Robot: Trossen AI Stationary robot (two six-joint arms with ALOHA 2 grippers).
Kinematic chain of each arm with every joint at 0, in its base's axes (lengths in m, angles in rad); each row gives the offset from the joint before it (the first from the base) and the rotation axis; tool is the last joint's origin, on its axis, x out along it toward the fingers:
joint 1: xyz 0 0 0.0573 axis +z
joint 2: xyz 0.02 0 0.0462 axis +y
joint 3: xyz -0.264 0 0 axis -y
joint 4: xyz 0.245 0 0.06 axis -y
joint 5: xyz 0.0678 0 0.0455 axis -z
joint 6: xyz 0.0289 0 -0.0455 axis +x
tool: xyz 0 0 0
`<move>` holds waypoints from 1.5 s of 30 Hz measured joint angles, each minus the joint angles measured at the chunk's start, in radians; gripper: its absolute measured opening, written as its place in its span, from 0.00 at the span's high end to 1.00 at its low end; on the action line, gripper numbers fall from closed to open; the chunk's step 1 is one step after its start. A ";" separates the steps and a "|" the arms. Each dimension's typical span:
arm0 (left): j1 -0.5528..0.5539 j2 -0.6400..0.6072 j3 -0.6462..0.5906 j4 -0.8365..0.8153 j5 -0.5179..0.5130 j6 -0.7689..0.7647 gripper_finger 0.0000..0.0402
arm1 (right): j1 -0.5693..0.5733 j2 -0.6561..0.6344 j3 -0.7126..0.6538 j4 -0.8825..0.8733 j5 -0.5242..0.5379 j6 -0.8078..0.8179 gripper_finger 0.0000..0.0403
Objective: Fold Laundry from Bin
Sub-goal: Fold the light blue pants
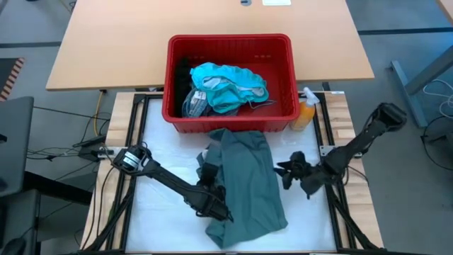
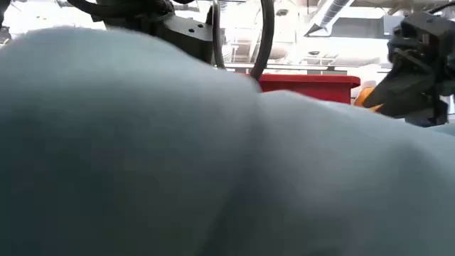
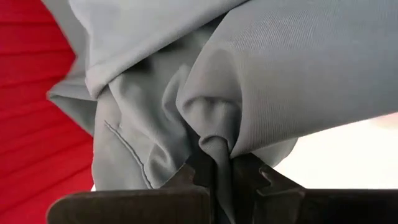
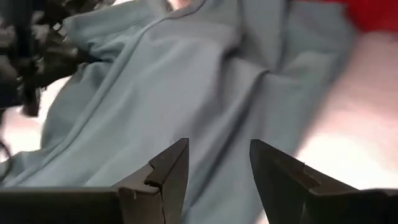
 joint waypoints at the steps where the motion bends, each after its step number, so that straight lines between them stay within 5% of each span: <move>1: -0.003 0.000 0.000 -0.004 0.006 -0.009 0.99 | -0.022 0.006 0.000 0.041 -0.053 -0.046 0.51; 5: -0.009 -0.002 -0.012 -0.022 -0.006 -0.030 0.98 | -0.066 0.043 0.000 0.186 -0.193 -0.154 0.51; 15: -0.018 -0.002 -0.116 -0.047 0.036 -0.092 0.94 | 0.088 0.229 0.000 0.380 -0.222 -0.080 0.51; 24: -0.074 -0.085 -0.093 -0.170 -0.060 -0.116 0.68 | 0.260 0.328 0.002 0.561 -0.048 -0.041 0.51; 30: -0.125 -0.231 -0.093 -0.233 -0.066 -0.425 0.58 | 0.271 0.385 0.002 0.567 -0.034 0.011 0.51; 37: -0.213 -0.316 -0.157 0.204 -0.118 -0.948 0.58 | 0.236 0.446 0.002 0.641 -0.035 0.009 0.51; 45: -0.237 -0.287 -0.187 0.537 -0.167 -1.073 0.58 | 0.222 0.462 0.002 0.683 -0.046 -0.037 0.51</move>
